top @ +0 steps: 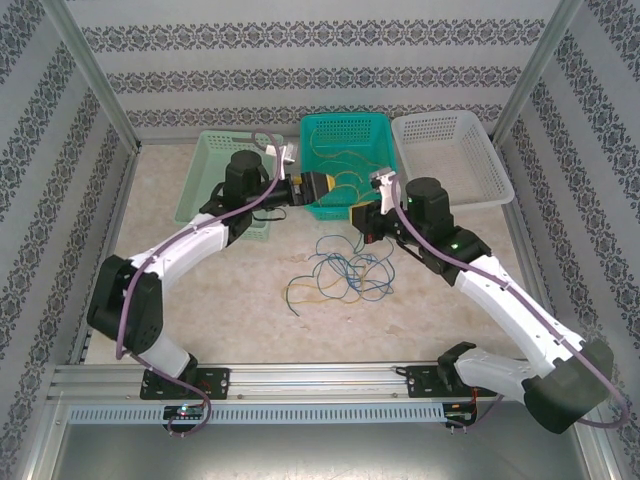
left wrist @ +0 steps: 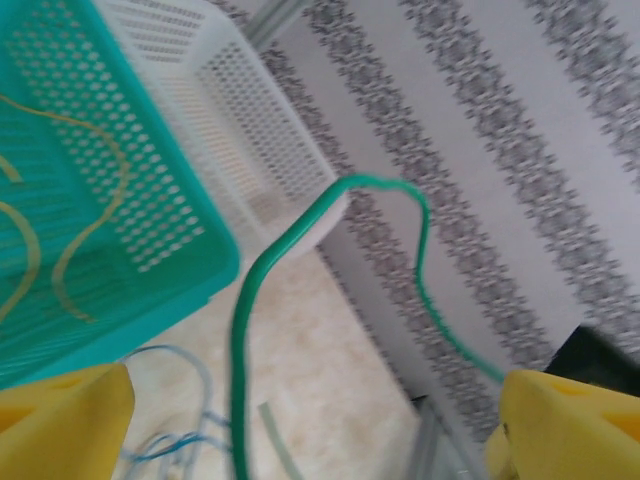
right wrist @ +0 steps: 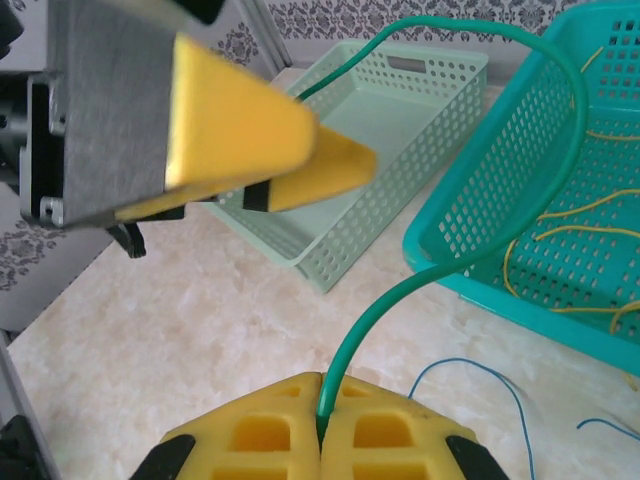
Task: Untangle the cables
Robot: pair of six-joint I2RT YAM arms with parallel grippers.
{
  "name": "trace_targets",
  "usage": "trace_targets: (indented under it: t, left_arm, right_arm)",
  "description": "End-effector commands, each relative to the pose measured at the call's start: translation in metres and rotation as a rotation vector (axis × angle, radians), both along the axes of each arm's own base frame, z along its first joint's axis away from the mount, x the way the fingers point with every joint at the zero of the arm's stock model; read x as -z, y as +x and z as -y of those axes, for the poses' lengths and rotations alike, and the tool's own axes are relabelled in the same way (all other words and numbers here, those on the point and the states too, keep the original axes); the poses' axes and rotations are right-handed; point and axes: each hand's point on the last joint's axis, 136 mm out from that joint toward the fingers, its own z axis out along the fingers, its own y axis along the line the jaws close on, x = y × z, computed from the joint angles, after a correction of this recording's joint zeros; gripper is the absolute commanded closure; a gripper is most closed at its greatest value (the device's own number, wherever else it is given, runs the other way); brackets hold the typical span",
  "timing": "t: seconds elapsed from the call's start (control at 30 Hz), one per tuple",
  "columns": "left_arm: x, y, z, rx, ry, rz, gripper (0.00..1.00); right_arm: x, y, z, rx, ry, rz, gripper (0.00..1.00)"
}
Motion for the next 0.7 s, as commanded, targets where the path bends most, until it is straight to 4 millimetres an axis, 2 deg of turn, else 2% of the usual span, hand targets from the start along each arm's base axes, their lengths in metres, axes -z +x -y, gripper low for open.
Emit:
trace_targets:
  t: [0.0, 0.2, 0.3, 0.37, 0.43, 0.57, 0.67]
  left_arm:
    - [-0.056, -0.004, 0.010, 0.081, -0.190, 0.040, 0.07]
    - [-0.053, 0.019, 0.006, 0.012, -0.164, 0.021, 0.03]
    - [-0.050, 0.035, 0.000, -0.020, -0.158, 0.008, 0.08]
    - [-0.047, 0.041, 0.000, -0.020, -0.153, -0.009, 0.21]
    - [-0.042, 0.044, 0.004, 0.001, -0.144, -0.021, 0.39]
    - [-0.031, 0.046, 0.009, 0.029, -0.120, -0.041, 0.58]
    - [-0.029, 0.045, 0.008, 0.037, -0.083, -0.007, 0.83]
  right_arm:
    - [-0.003, 0.008, -0.005, 0.040, -0.051, 0.099, 1.00]
    - [0.003, -0.012, -0.038, -0.077, -0.139, 0.155, 1.00]
    - [0.015, -0.024, -0.048, -0.131, -0.226, 0.147, 1.00]
    - [0.018, -0.028, -0.049, -0.133, -0.258, 0.151, 1.00]
    - [0.017, -0.031, -0.047, -0.132, -0.264, 0.169, 1.00]
    - [0.010, -0.037, -0.046, -0.138, -0.256, 0.191, 1.00]
    - [0.014, -0.041, -0.042, -0.151, -0.292, 0.172, 1.00]
